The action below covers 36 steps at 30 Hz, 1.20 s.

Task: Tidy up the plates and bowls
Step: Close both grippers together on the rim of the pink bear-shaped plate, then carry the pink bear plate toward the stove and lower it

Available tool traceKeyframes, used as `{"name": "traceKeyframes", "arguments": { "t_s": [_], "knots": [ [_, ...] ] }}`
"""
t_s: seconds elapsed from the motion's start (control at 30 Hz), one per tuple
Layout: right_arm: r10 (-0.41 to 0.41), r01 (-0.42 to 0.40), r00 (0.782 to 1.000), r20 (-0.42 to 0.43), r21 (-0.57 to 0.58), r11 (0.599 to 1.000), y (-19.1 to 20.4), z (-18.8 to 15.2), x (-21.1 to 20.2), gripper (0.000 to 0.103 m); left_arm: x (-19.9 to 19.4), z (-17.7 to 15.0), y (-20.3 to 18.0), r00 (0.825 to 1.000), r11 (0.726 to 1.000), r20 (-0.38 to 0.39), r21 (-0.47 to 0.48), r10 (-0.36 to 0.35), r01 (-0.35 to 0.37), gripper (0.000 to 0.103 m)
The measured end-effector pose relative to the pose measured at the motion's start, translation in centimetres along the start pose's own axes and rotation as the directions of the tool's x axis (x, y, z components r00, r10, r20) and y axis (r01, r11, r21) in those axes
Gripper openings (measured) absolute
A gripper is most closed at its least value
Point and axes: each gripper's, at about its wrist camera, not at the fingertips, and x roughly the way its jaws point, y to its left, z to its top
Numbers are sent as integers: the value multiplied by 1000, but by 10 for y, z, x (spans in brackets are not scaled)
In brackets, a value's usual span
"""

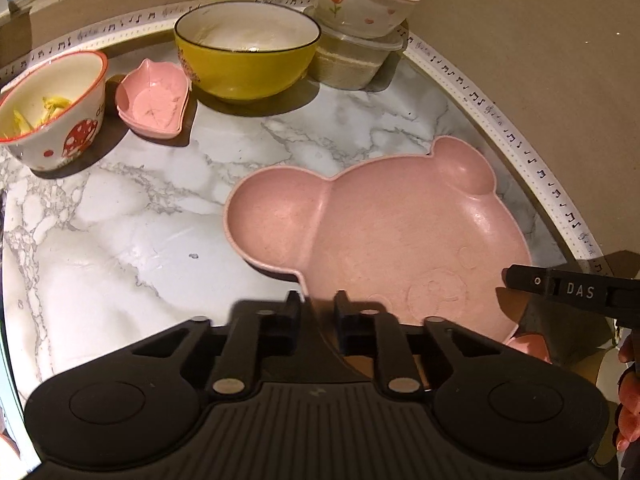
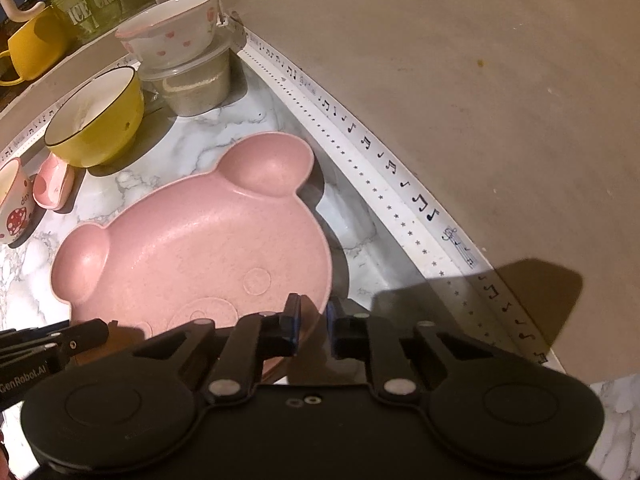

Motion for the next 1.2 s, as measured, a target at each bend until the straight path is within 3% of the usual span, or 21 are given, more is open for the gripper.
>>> {"name": "traceKeyframes", "arguments": {
  "t_s": [0.3,0.53,0.93,1.2],
  "knots": [
    [20,-17,998,55,-56,998,8,-4,-19,11,-14,-3,7,999,1000,38,12,-2,1,13],
    [27,-23,995,97,-48,999,12,-11,-46,12,-45,-6,7,996,997,80,77,-37,31,13],
    [3,-9,982,188,32,999,2,-51,-128,12,-114,-28,-1,985,981,113,157,-133,115,13],
    [-72,39,966,250,135,990,-29,-93,-183,12,-152,-56,-25,969,947,93,254,-228,198,13]
  ]
}}
